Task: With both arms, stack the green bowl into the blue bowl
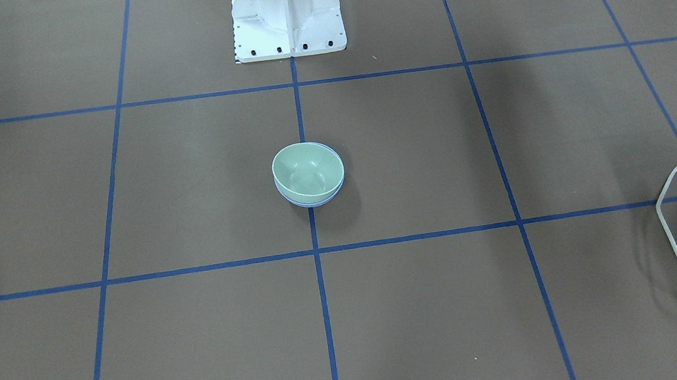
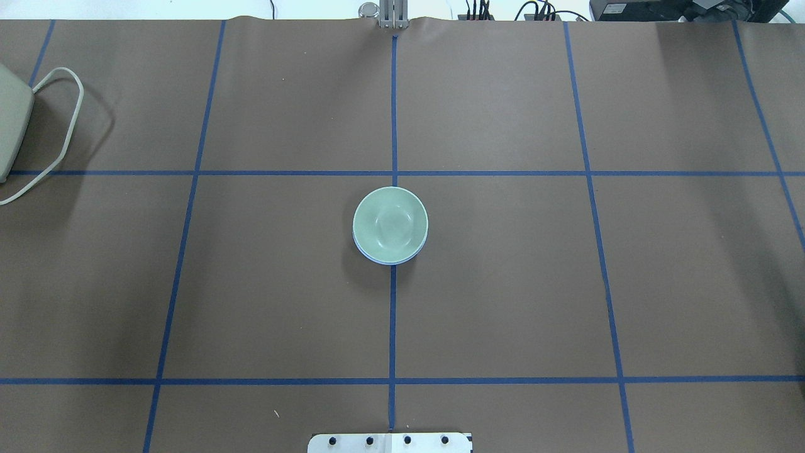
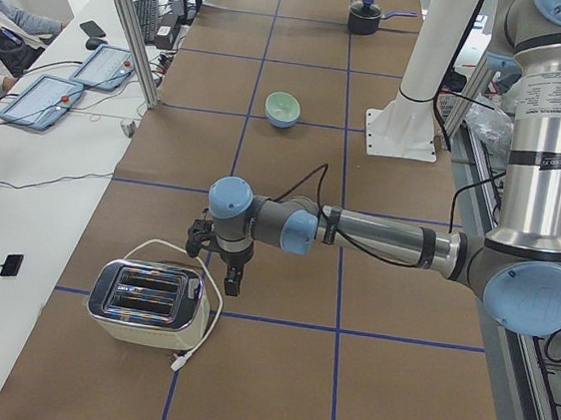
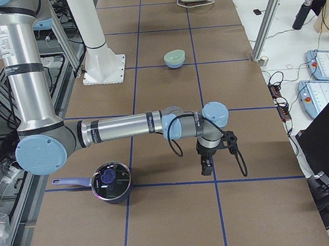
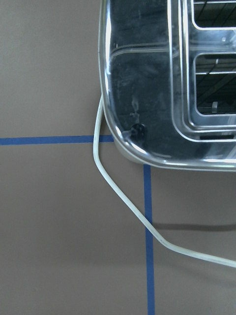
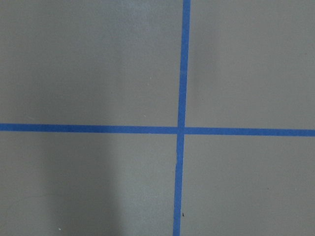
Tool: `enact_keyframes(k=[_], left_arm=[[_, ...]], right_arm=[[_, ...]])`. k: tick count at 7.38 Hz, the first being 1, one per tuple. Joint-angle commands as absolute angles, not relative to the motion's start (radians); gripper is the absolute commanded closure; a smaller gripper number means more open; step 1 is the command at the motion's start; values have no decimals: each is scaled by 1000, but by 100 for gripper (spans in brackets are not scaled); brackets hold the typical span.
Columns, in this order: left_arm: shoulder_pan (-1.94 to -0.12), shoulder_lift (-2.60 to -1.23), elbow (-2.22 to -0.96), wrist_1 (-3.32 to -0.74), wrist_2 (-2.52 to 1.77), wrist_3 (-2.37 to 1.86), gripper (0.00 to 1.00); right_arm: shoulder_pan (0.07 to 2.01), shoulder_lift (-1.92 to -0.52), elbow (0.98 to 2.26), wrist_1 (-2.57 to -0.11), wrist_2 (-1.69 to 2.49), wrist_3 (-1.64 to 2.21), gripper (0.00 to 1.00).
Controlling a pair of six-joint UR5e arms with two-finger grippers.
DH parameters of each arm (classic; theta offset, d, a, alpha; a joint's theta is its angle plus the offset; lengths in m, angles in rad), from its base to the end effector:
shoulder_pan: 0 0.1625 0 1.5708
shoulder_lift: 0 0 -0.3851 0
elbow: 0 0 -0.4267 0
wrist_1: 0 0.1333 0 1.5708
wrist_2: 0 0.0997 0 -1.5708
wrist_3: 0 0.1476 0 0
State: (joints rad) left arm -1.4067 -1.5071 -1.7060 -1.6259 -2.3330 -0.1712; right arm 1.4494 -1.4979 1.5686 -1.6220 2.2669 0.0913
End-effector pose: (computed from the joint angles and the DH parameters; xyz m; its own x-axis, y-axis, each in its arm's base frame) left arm 0.0529 -0.5117 0.6097 0.7167 0.0345 -0.6965 -0.0405 0.9991 0.0077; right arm -0.0289 -0.5562 0.6277 0.7681 -0.0144 0.6402 0.0513 0.9979 -0.0390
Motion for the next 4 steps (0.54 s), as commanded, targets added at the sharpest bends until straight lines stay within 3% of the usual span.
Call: enact_keyframes(k=[1, 4], left_arm=[[-1408, -1491, -1698, -1623, -2333, -137, 1], [-1408, -1464, -1684, -1629, -2345, -95, 1]], right_arm=[[1448, -1526, 1583, -1621, 2275, 100, 0], [1448, -1534, 1583, -1614, 2279, 100, 0]])
